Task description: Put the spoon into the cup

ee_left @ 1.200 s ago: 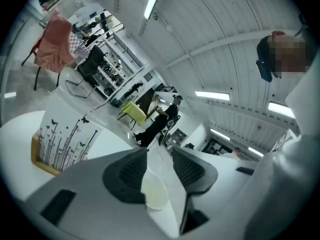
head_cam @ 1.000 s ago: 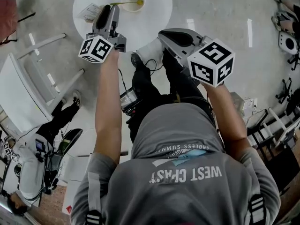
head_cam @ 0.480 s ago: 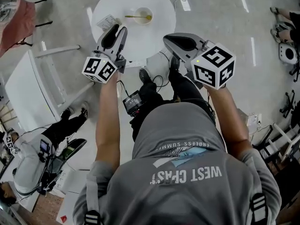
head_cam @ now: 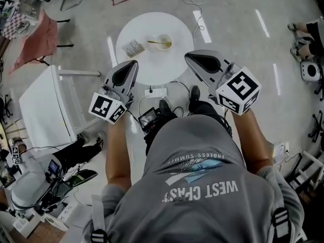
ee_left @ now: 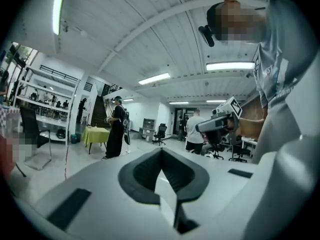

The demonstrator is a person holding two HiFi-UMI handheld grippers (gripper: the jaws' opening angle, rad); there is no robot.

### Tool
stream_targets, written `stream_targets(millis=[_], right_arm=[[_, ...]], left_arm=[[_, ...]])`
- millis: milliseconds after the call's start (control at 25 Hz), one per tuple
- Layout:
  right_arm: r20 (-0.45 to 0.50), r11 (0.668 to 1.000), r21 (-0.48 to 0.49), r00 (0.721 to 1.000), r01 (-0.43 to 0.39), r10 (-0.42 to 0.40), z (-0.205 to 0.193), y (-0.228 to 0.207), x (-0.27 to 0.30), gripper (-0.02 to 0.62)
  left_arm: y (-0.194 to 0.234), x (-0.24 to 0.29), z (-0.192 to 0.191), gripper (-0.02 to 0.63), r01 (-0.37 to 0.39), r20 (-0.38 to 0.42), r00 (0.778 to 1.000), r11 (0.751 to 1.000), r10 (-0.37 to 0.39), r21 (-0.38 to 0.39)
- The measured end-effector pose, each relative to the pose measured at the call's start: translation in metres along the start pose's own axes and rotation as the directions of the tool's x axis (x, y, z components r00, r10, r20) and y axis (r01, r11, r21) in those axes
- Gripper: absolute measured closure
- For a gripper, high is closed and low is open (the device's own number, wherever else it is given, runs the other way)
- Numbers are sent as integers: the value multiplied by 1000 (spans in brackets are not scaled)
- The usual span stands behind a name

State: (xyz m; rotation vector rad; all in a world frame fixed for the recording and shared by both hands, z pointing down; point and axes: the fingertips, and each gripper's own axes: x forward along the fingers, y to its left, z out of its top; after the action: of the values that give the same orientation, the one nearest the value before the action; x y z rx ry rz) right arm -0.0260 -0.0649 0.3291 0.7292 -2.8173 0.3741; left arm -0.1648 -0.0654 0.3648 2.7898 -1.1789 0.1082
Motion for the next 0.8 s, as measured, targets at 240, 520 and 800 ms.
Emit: stream_targets(millis=[240,520,800], right_arm=[[49,998,-55,999,23,-21,23,17,-25,595],[58,997,-56,997,60,-57,20,22,-37,595],[53,997,-60,997,55,-52,20,26,-31,595]], left_arm=[[-24,-36,40,603,2,46,999,997,-5,79],[-26,-54,51,603,-19,82,997,995,11,103],[-24,-55,51,603,-13,91,996,995,4,101]])
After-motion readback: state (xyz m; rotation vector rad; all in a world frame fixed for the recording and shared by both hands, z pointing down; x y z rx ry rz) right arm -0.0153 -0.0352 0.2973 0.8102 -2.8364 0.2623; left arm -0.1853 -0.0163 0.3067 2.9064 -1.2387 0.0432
